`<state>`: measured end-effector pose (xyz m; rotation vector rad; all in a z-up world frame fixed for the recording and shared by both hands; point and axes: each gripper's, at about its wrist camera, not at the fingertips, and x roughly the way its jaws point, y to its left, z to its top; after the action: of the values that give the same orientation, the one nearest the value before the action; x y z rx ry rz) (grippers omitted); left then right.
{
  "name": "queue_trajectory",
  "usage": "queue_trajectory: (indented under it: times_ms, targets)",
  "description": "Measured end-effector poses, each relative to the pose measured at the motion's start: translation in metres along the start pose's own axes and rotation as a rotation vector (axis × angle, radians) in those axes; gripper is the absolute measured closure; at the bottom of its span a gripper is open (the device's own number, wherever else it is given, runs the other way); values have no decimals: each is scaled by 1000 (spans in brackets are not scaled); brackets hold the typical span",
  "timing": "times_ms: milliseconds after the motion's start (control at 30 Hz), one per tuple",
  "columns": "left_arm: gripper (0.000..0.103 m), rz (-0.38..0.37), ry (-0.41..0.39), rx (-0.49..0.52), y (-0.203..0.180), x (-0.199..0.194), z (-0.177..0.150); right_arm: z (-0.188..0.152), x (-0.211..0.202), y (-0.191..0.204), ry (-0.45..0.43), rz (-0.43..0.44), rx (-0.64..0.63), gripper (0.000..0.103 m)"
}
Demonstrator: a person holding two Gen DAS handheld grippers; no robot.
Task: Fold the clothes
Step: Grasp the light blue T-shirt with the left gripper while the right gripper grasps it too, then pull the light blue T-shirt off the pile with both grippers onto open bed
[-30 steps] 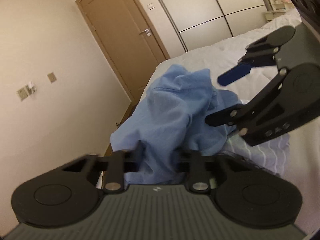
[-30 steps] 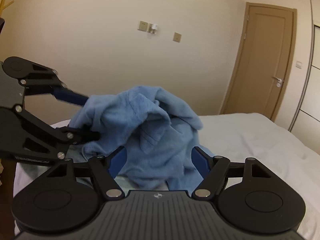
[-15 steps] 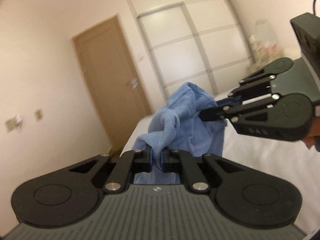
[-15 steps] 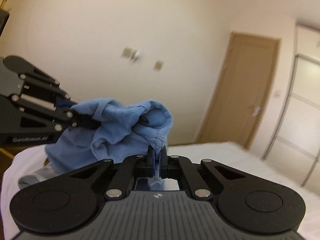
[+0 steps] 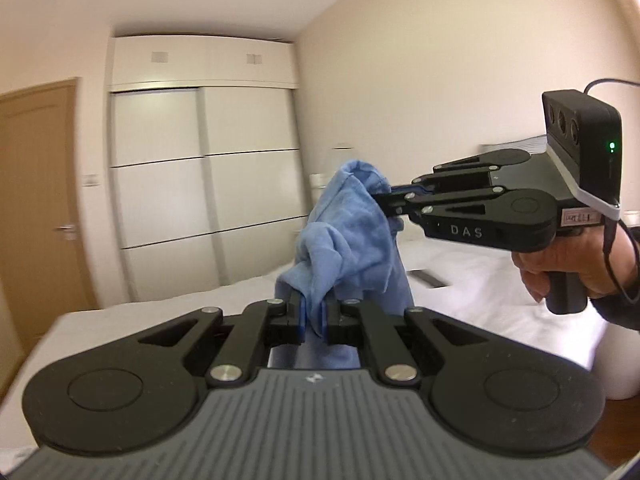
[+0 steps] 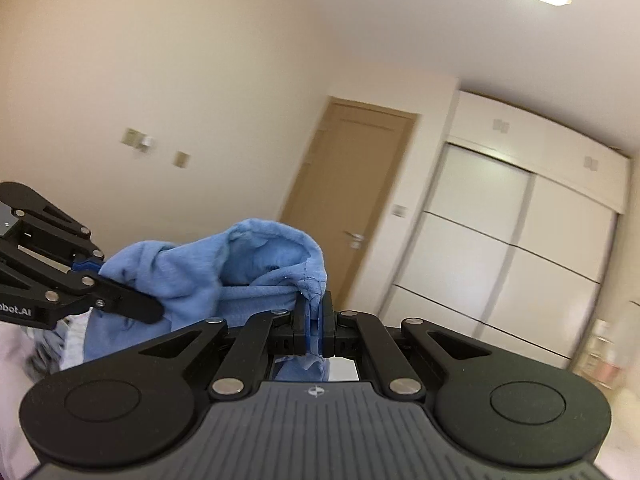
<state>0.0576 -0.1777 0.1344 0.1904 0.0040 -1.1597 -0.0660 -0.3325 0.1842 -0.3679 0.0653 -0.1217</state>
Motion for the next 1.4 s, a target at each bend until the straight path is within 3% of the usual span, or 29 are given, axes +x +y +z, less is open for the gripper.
queue_trajectory:
  times_ms: [133, 267, 333, 367, 467, 533, 600, 667, 767, 833, 967, 1000, 1067, 1133, 1300, 1400]
  targets:
    - [98, -36, 80, -41, -17, 37, -26, -19, -41, -32, 26, -69, 17, 103]
    - [98, 24, 259, -86, 1, 72, -80, -69, -36, -46, 136, -54, 60, 100]
    - [96, 70, 359, -98, 22, 83, -113, -98, -22, -44, 216, -32, 62, 84]
    - [95, 99, 399, -106, 28, 84, -127, -112, -16, -39, 247, -26, 56, 69]
    - [91, 179, 498, -135, 40, 81, -167, -152, -14, -27, 308, -11, 51, 62]
    - [74, 197, 522, -159, 33, 69, -181, -172, -13, -23, 352, -8, 77, 56]
    - [66, 211, 537, -178, 29, 59, -190, -191, -10, -20, 403, 2, 106, 54]
    - [65, 230, 553, -188, 30, 52, -193, -210, -8, -17, 456, 20, 131, 51]
    - [65, 219, 537, -292, 35, 38, -190, -237, -10, -8, 516, 75, 129, 44]
    - [62, 168, 522, -344, 22, 39, -185, -252, -8, 3, 536, 130, 111, 39]
    - [55, 70, 509, -441, -1, 44, -185, -268, 3, 26, 572, 229, 53, 40]
    - [54, 58, 512, -463, -4, 48, -186, -269, 7, 32, 581, 251, 34, 45]
    - [54, 40, 518, -499, -10, 56, -189, -272, 15, 44, 598, 290, -9, 63]
    - [52, 18, 519, -540, -16, 63, -191, -274, 19, 57, 615, 280, -78, 103]
    - [40, -48, 503, -662, -24, 75, -195, -267, -13, 60, 592, 300, -35, 103]
    - [40, -50, 503, -699, -26, 84, -198, -260, -36, 66, 580, 355, 22, 103]
